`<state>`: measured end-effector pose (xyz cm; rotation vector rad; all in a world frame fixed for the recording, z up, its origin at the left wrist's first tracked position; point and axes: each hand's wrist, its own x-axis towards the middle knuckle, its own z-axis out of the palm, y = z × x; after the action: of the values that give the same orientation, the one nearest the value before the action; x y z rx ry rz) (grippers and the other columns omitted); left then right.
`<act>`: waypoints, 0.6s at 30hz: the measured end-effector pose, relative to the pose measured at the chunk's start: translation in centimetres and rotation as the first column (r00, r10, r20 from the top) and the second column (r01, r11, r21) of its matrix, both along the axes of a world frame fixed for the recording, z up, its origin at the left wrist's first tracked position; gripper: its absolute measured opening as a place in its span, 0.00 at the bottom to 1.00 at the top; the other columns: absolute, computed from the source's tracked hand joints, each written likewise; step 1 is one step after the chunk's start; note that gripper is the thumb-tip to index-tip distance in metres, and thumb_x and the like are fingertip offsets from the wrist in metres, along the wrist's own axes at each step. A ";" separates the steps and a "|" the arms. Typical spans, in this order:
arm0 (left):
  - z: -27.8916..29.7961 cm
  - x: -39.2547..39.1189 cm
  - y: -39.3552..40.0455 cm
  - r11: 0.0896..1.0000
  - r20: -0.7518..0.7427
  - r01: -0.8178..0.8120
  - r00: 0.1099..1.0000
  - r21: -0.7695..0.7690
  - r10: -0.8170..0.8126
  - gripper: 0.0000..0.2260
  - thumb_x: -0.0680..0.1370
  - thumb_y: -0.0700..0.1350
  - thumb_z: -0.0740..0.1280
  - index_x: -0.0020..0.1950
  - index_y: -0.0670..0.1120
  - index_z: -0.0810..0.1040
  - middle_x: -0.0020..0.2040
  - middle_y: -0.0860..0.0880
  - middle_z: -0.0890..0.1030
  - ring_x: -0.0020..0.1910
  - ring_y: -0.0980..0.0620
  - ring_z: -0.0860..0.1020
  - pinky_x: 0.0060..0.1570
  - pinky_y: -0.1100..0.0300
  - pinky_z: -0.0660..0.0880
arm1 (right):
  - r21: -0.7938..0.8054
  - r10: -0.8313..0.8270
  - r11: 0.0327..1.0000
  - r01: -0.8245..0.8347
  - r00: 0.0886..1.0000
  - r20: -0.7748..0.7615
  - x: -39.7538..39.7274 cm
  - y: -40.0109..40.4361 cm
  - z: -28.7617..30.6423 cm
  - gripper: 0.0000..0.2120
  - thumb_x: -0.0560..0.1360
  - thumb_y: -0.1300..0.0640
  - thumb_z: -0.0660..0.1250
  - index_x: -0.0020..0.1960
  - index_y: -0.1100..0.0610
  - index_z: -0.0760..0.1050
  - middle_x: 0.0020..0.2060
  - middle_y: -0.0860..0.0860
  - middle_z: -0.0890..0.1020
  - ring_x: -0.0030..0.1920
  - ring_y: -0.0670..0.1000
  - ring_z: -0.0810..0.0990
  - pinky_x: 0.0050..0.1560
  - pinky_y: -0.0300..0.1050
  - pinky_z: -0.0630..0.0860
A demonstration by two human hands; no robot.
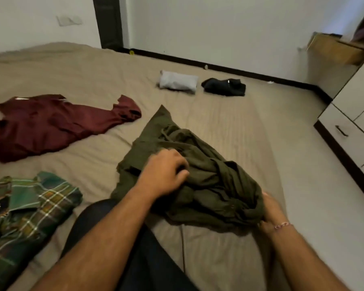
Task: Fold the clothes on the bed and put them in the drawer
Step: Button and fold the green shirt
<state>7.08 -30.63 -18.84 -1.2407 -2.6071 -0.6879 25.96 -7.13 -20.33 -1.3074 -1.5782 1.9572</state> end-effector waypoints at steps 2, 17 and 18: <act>-1.0 -2.2 -1.2 0.946 0.045 -0.323 0.945 -0.013 0.323 0.24 0.75 0.60 0.70 0.70 0.56 0.75 0.65 0.49 0.75 0.65 0.45 0.72 0.64 0.46 0.74 | -0.046 -0.081 0.996 0.082 0.997 0.008 1.4 0.5 0.3 0.10 0.85 0.66 0.58 0.58 0.66 0.77 0.41 0.61 0.83 0.34 0.54 0.83 0.30 0.42 0.79; -0.1 1.6 1.9 0.869 0.407 -0.272 0.909 0.414 0.091 0.14 0.74 0.36 0.67 0.53 0.51 0.88 0.49 0.57 0.83 0.50 0.61 0.81 0.58 0.68 0.75 | 0.870 0.356 0.048 -0.490 0.823 0.444 -5.5 -9.8 2.3 0.36 0.72 0.46 0.71 0.77 0.45 0.62 0.70 0.43 0.71 0.72 0.48 0.69 0.79 0.58 0.59; 0.6 3.1 1.5 0.860 0.376 -0.206 0.926 0.467 0.018 0.14 0.74 0.37 0.68 0.54 0.50 0.87 0.48 0.57 0.83 0.49 0.61 0.81 0.56 0.69 0.75 | 0.841 0.367 0.074 -0.536 0.799 0.477 -5.6 -10.1 1.8 0.40 0.72 0.46 0.71 0.80 0.45 0.57 0.72 0.42 0.69 0.75 0.46 0.66 0.82 0.60 0.50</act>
<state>10.23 -29.13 -18.22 -0.8499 -2.4746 -1.5758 20.33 -17.22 -18.52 -0.3384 -2.7960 0.5205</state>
